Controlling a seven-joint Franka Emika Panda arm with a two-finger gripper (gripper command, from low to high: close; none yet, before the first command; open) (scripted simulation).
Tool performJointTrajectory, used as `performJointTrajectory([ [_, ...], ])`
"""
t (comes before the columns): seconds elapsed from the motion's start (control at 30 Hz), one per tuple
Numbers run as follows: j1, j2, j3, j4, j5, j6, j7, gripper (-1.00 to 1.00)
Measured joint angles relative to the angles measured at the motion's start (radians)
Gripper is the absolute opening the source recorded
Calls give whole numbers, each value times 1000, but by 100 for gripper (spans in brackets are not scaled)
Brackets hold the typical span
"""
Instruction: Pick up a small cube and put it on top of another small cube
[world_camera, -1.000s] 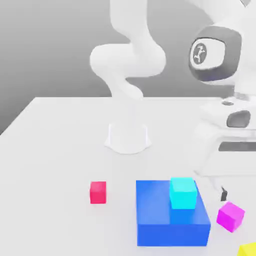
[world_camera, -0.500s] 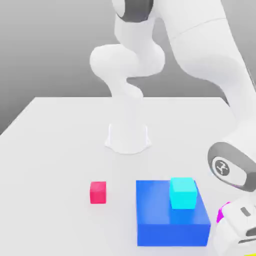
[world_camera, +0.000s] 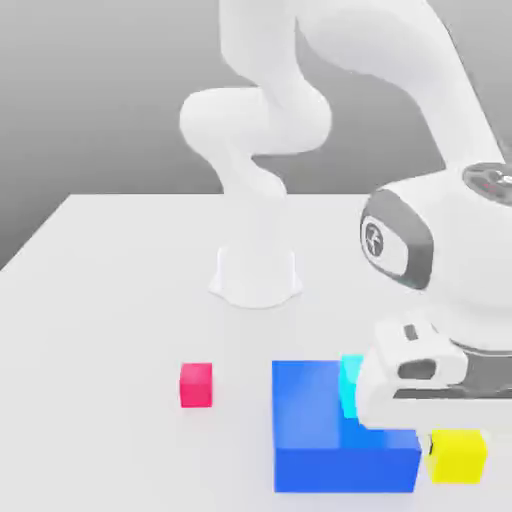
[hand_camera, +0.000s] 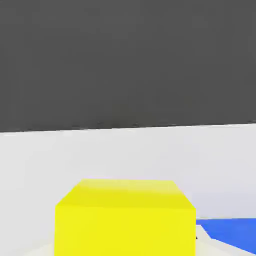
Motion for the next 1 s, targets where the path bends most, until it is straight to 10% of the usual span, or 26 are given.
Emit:
performJointTrajectory([
  [0.57, -359, -509, -158, -616, 141, 133, 374, -100],
  [0.9, -431, -272, -147, -626, 31, 382, 467, -100],
  [0.93, -432, -242, -150, -626, 17, 411, 476, 100],
  [1.0, -437, -242, -150, -626, 17, 411, 476, 100],
])
